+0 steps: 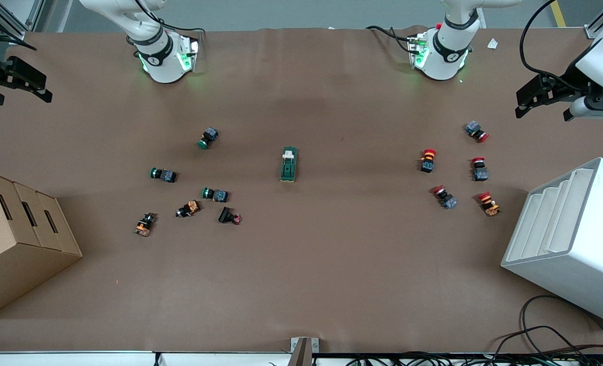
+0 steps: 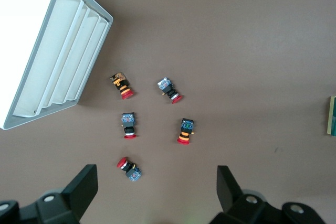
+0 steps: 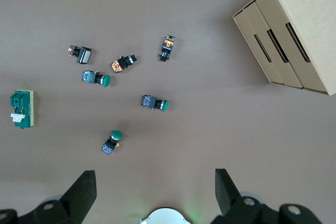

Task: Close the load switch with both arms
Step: 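Move the left gripper over the green load switch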

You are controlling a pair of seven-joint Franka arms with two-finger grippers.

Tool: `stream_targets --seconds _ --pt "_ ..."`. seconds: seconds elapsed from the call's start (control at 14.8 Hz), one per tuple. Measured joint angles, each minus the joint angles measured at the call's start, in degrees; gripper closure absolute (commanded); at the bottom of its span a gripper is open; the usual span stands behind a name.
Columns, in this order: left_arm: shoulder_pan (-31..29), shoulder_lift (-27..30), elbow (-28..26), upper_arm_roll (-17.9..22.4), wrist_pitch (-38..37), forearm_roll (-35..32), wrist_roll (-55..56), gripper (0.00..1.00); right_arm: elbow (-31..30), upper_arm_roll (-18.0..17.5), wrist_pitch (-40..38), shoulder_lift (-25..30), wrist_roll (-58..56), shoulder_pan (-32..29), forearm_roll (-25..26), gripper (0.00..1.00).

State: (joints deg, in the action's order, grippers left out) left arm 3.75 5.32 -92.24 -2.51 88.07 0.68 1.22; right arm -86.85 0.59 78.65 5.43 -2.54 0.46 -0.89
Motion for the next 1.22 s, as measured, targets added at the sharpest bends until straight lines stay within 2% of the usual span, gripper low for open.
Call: stream_targets --seconds 0.41,0.61,0.81,1.02,1.22 --pt "0.5 -0.2 0.1 -0.1 0.1 0.1 0.0 0.00 0.1 -0.4 0.1 0.0 0.0 0.0 -0.1 0.00" --pt "3.3 -1.6 0.1 -1.6 2.7 1.6 0.7 0.00 0.4 -0.5 0.2 0.0 0.0 0.0 -0.1 0.00" --pt "5.5 -4.9 -0.3 -7.8 6.9 1.9 9.7 0.00 0.4 -0.7 0.3 -0.3 0.0 0.1 -0.2 0.00" --pt "6.6 -7.9 -3.3 -16.2 16.6 1.3 22.5 0.00 0.3 -0.8 1.1 -1.0 0.0 0.1 -0.2 0.00" --pt "8.7 -11.2 -6.3 -22.9 22.4 -5.8 36.1 0.00 0.2 -0.5 2.8 -4.1 0.0 0.0 -0.2 0.00"
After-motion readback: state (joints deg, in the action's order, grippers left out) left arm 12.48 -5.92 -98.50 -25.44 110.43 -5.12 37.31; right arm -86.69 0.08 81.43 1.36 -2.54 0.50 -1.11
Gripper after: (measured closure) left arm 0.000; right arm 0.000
